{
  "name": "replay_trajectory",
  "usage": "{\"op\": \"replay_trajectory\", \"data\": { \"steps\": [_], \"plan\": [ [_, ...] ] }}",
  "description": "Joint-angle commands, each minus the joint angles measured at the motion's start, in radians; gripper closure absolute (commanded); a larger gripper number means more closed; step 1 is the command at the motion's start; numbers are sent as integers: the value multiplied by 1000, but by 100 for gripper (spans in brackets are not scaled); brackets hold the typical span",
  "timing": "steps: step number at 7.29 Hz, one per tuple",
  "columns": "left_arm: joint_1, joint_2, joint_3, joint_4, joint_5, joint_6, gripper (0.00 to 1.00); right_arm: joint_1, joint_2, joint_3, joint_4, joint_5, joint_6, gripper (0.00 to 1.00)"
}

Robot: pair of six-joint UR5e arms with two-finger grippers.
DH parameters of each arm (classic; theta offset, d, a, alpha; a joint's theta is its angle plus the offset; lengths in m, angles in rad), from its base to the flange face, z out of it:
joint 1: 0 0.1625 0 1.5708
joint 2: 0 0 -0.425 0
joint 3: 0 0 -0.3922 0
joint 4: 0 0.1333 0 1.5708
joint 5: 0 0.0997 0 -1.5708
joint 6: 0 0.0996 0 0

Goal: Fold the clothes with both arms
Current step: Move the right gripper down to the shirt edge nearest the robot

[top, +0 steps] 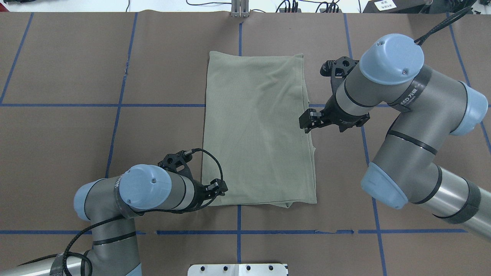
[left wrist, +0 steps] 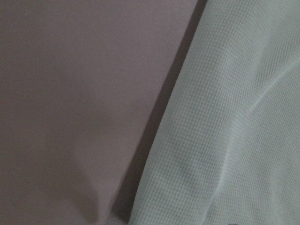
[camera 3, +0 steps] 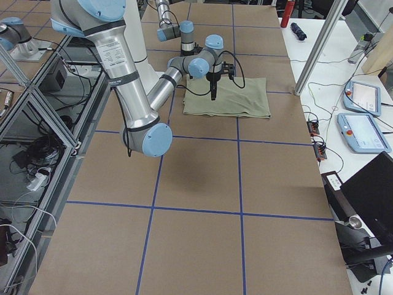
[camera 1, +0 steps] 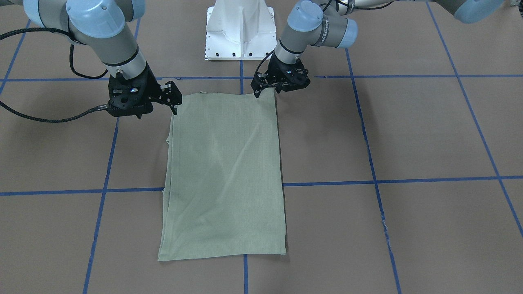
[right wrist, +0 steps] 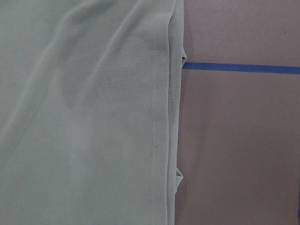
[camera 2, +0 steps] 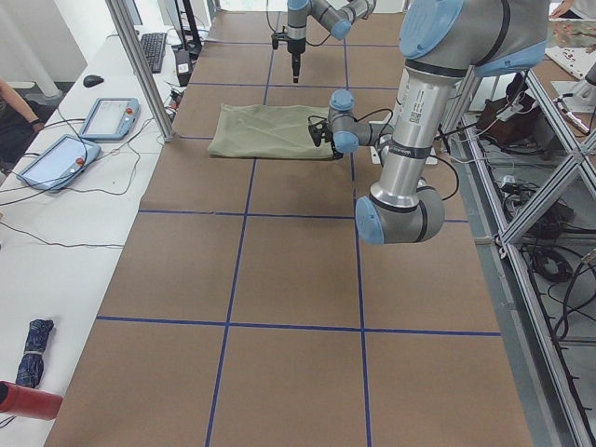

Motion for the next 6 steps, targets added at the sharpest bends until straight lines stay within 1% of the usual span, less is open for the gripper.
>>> {"op": "replay_trajectory", "data": {
  "steps": [1, 2, 5, 6],
  "plan": [
    [0, -3, 4, 1, 13, 0, 24, 0, 0, -1, 0, 0, 0, 0],
    [-1, -3, 7, 1, 16, 1, 28, 0, 0, -1, 0, 0, 0, 0],
    [-1, -3, 11, 0, 16, 0, 34, 0, 1, -1, 0, -2, 0, 0],
    [-1, -4, 11, 0, 15, 0, 38, 0, 1, 1, 0, -2, 0, 0]
  ]
}}
